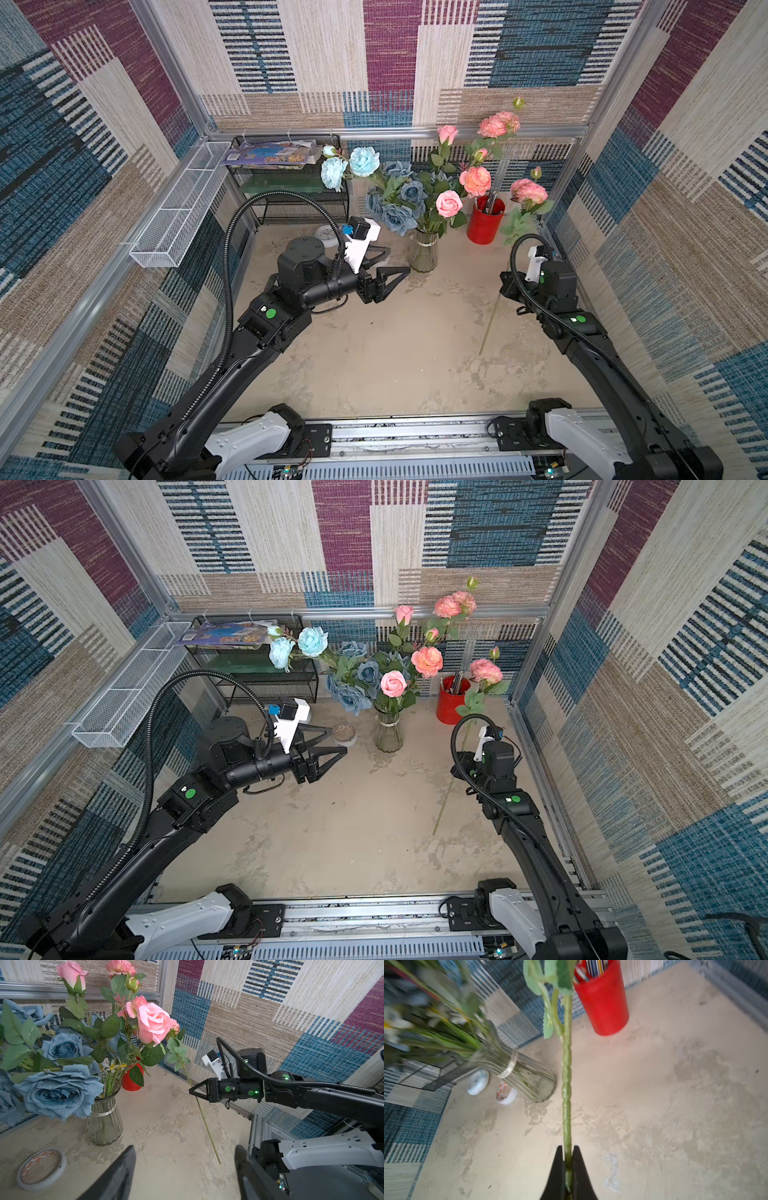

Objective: Pick out pink flowers from the vase
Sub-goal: Place the flower at the center of the board.

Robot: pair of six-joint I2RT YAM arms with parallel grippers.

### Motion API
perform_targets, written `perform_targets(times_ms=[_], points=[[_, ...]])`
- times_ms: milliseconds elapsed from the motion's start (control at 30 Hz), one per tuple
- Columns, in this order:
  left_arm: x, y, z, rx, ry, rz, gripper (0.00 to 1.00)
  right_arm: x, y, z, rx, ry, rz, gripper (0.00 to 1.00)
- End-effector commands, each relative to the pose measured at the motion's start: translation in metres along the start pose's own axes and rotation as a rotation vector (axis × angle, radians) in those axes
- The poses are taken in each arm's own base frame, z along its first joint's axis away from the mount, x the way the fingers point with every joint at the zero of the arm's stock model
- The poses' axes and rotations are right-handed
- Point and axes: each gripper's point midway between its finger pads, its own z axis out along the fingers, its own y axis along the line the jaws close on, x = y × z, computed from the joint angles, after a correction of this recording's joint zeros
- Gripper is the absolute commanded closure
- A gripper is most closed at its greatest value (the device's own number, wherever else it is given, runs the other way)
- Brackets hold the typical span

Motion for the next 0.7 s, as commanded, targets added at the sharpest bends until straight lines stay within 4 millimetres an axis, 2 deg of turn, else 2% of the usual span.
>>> perform_targets(times_ms=[0, 67, 267, 467, 667], points=[[0.002, 0.002, 0.002, -0.004, -0.001, -0.012, 0.27, 0.012, -0.016, 0.025, 0.064, 0.051, 0.075, 1.00], [0.007, 0.004, 0.004, -0.009, 0.009, -0.021, 0.28, 0.028, -0.032, 0.043, 0.123, 0.107, 0.093, 1.00], [0.015, 0.007, 0.001, -0.027, 0.026, -0.020, 0.28, 0.054, -0.053, 0.074, 0.181, 0.150, 0.125, 1.00], [0.022, 0.008, -0.001, -0.038, 0.041, -0.011, 0.28, 0.073, -0.059, 0.085, 0.224, 0.193, 0.108, 1.00], [0.027, 0.011, 0.003, -0.041, 0.053, -0.015, 0.28, 0.095, -0.065, 0.087, 0.266, 0.236, 0.081, 1.00]])
